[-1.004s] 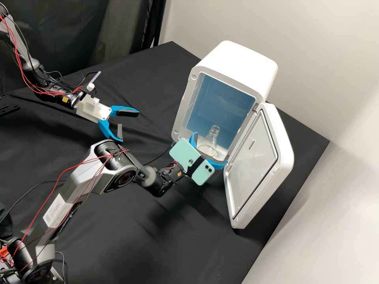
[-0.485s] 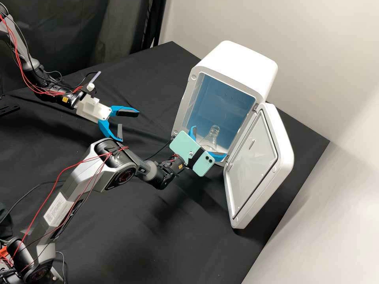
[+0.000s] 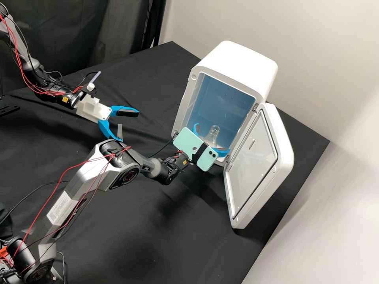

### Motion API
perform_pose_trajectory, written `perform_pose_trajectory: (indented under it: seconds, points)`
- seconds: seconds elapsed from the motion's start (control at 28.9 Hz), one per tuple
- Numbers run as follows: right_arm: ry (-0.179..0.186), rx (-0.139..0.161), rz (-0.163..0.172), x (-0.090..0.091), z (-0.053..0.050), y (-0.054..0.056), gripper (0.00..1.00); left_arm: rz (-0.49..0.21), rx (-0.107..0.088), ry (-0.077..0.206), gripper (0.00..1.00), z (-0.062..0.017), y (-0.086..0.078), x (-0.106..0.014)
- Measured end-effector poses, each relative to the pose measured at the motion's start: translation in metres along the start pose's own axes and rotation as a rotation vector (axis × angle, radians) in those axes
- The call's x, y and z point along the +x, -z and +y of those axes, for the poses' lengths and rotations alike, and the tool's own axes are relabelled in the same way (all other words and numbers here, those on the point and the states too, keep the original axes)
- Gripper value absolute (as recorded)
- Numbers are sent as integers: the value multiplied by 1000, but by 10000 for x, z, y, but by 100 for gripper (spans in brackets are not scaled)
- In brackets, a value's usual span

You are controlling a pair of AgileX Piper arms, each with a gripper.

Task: Take the flask out of the incubator

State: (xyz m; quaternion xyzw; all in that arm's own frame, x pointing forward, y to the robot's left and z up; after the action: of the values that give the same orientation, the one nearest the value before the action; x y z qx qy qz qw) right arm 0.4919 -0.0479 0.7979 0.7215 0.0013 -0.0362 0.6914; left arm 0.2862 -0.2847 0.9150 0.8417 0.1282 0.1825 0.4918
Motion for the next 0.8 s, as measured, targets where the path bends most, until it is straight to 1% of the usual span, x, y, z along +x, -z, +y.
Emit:
perform_pose_trajectory:
  seconds: [0.07, 0.17, 0.35, 0.38, 0.48, 0.55, 0.59, 0.66, 0.76, 0.8]
  points:
    - [7, -4, -6, 25, 0, -3, 100, 0, 0, 0, 100, 0, 0, 0]
    - [11, -12, -3, 50, -4, -4, 100, 0, 0, 0, 100, 0, 0, 0]
    - [11, -13, -1, 72, -14, -17, 100, 0, 0, 0, 100, 0, 0, 0]
    - [16, -13, -7, 82, -26, -25, 100, 0, 0, 0, 100, 0, 0, 0]
    - [16, -14, -4, 135, -38, -30, 100, 0, 0, 0, 100, 0, 0, 0]
    - [20, -10, -16, 162, -51, -46, 100, 0, 0, 0, 100, 0, 0, 0]
    - [16, 1, -27, 181, -48, -59, 100, 0, 0, 0, 100, 0, 0, 0]
    - [20, 0, -29, 196, -68, -65, 100, 0, 0, 0, 100, 0, 0, 0]
    - [17, 2, -34, 209, -58, -64, 100, 0, 2, 0, 100, 0, 0, 0]
    - [18, -2, -35, 210, -64, -70, 100, 0, 2, 0, 100, 0, 0, 0]
